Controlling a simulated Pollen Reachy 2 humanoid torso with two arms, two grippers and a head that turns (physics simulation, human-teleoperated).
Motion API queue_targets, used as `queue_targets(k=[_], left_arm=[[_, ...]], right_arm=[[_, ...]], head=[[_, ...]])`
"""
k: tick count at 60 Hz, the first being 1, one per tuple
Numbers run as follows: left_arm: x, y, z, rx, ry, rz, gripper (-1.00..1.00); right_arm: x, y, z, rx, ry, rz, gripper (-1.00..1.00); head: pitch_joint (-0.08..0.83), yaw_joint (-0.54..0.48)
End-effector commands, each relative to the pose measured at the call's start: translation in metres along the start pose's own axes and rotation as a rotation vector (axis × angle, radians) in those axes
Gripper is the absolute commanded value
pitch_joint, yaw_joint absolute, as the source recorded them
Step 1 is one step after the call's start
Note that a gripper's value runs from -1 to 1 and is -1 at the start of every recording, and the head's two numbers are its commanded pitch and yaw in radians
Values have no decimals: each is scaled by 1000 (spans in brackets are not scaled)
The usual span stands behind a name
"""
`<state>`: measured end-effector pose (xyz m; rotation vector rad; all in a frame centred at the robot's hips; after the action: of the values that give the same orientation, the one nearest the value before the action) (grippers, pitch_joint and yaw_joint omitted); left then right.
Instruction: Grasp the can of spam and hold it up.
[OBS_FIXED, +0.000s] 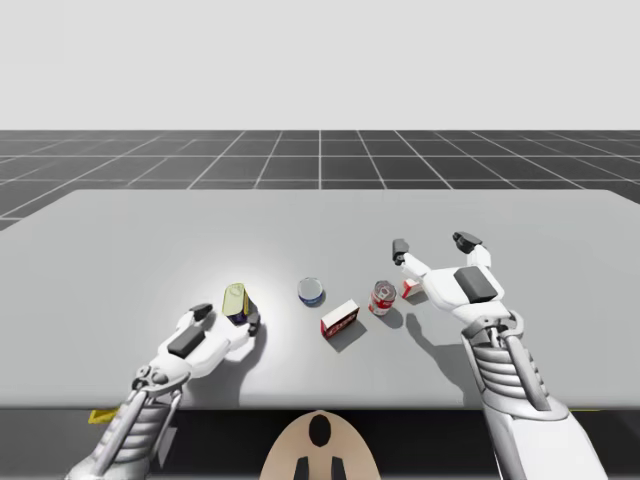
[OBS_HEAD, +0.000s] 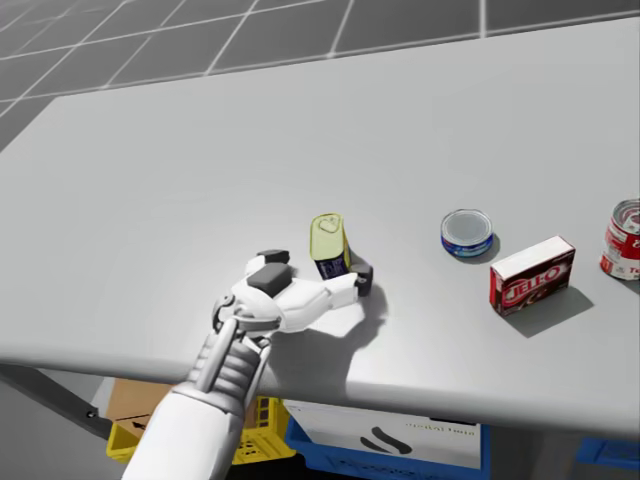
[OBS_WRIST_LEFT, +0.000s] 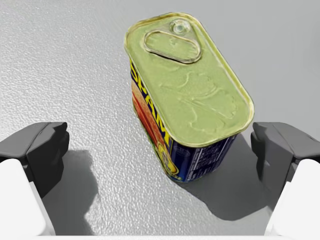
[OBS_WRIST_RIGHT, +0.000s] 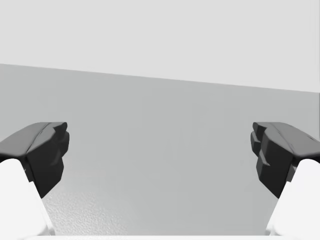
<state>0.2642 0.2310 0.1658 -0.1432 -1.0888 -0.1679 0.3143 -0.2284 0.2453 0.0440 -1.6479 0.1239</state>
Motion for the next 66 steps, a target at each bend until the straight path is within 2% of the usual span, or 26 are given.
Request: queue_targets(k=[1,19,21,22,23,25,31,38,54,66], left_arm=[[6,-7,-19,27,3,23,-1000],[12,-14,-33,68,8,18,-959],[12,-15,-33,68,8,18,-787],[11,-15,-32,68,9,19,-354],[10,-16,-30,72,6,18,565],[9,-18,-26,77,0,7,933],[6,-22,-18,90,-19,-23,1000],[5,-24,-15,91,-31,-31,1000],[6,-26,-14,91,-40,-42,1000],[13,-29,-8,83,-55,-55,1000]], right_arm=[[0,0,0,0,-2,-1,-1000],[2,-1,1,0,-7,-5,-1000],[2,-1,1,-1,-7,-5,-1000],[2,-1,1,-1,-8,-5,-1000],[3,-1,1,-1,-8,-5,-1000],[3,-1,1,-2,-9,-6,-1000],[3,-1,1,-4,-9,-6,-1000],[3,-1,1,-4,-9,-5,-1000],[3,-1,2,-7,-8,-5,-1000],[2,-2,2,-6,-9,-4,-1000]], head=[[686,337],[682,332],[682,331],[681,330],[679,330],[677,328],[669,325],[639,330],[406,344],[324,352]])
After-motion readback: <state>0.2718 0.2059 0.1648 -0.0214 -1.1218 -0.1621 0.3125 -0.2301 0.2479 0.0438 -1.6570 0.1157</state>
